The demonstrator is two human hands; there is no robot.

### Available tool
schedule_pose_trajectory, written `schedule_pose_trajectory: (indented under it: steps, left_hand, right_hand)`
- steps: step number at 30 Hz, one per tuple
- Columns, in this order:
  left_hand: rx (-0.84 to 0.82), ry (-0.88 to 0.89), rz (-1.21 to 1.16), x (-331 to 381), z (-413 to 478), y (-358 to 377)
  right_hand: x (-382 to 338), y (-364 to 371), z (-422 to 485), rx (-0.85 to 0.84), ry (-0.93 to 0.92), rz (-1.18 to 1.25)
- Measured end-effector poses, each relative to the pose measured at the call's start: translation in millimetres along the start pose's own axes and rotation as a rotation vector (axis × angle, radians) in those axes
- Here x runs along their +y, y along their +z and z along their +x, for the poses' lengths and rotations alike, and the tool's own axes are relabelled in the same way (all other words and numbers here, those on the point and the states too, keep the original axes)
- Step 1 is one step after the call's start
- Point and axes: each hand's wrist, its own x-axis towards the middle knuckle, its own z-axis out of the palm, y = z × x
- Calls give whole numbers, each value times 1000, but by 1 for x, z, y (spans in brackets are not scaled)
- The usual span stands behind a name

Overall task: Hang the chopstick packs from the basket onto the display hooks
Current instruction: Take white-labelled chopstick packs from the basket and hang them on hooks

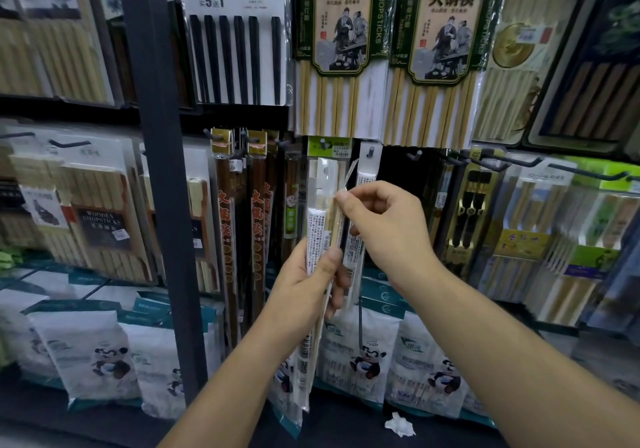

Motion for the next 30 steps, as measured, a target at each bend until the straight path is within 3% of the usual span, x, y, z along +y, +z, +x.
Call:
schedule_pose_trajectory:
  steps: [6, 13, 19, 25, 30]
  left_hand:
    - [18, -43, -42, 0, -2, 0]
    - [206, -53, 21, -4, 1, -6]
    - [223, -54, -85, -4, 4, -8]
    - [239, -52, 172, -4, 3, -12]
    - [194, -90, 18, 2, 1, -11]
  right_hand:
    - [-2, -2, 4, 14, 42, 24]
    - [-13, -6, 18, 136, 10, 60]
    - [-16, -7, 34, 165, 146, 114]
    - [-10, -6, 40, 206, 164, 100]
    - [0, -6, 42, 242, 137, -11]
